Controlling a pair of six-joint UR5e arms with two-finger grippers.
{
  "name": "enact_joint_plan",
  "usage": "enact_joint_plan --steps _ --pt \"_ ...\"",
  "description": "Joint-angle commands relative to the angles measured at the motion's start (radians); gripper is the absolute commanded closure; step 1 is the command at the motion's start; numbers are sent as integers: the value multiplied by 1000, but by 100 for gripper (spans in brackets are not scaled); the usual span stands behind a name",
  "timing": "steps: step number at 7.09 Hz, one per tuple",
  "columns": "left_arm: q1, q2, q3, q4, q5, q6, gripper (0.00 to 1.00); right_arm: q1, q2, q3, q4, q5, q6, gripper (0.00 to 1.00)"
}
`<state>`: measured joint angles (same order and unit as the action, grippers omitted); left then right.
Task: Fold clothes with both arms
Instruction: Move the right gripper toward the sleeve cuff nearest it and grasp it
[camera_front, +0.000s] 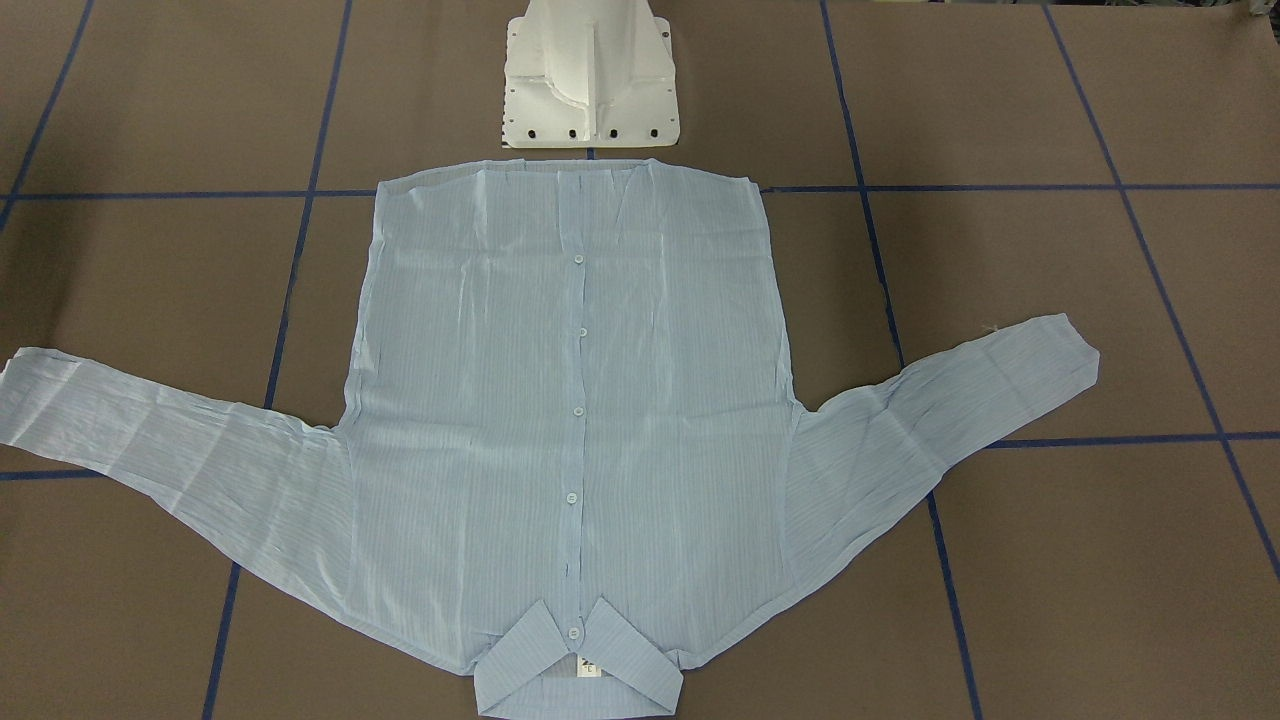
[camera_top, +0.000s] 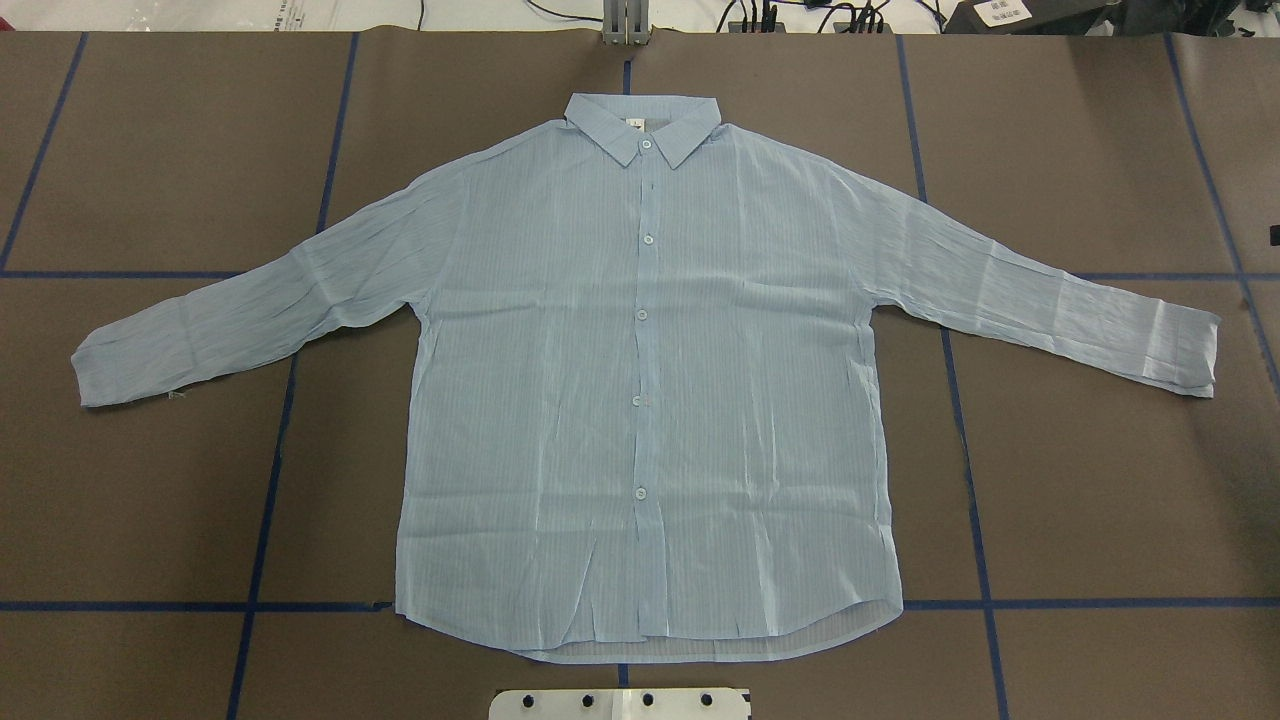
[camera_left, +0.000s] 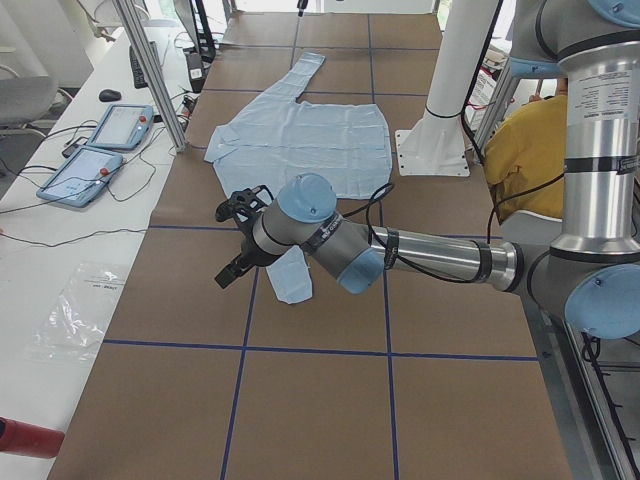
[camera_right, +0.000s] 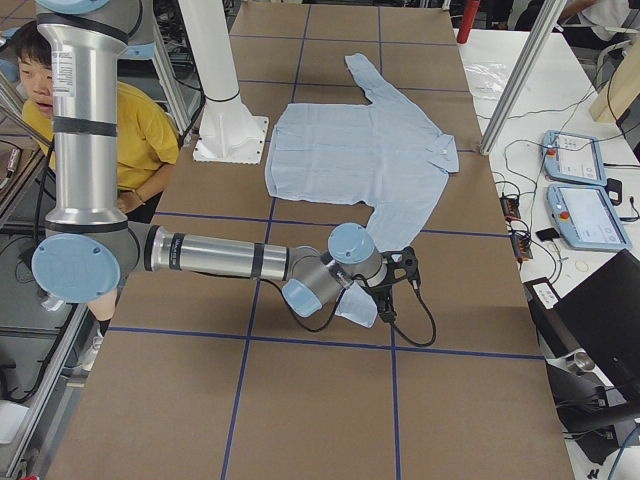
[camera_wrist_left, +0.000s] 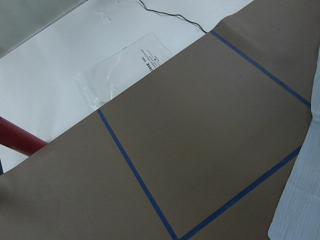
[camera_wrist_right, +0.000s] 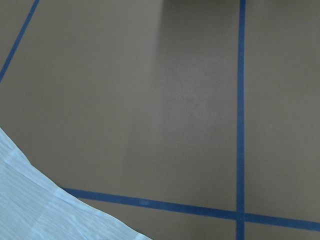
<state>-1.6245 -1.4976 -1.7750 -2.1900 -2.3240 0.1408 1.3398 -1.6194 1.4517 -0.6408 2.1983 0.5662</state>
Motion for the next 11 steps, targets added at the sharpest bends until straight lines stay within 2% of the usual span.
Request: enact_joint_plan --steps 1,3,4,7,8,10,11 --pt "0 2 -1 -2 -2 0 0 -131 19 -135 182 -106 112 0" --pt "0 3 3 -22 0 0 0 -194 29 -215 234 -169 110 2" --pt "0 4 3 -22 0 0 0 -205 30 -268 286 -170 110 12" --pt "0 7 3 -24 0 0 0 -238 30 -284 303 -193 109 25" --pt "0 7 3 -24 0 0 0 -238 29 -283 305 -193 110 35" --pt "0 10 5 -24 0 2 0 -238 29 -268 305 -190 115 64" --pt "0 11 5 -31 0 2 0 -238 29 -257 305 -187 113 65"
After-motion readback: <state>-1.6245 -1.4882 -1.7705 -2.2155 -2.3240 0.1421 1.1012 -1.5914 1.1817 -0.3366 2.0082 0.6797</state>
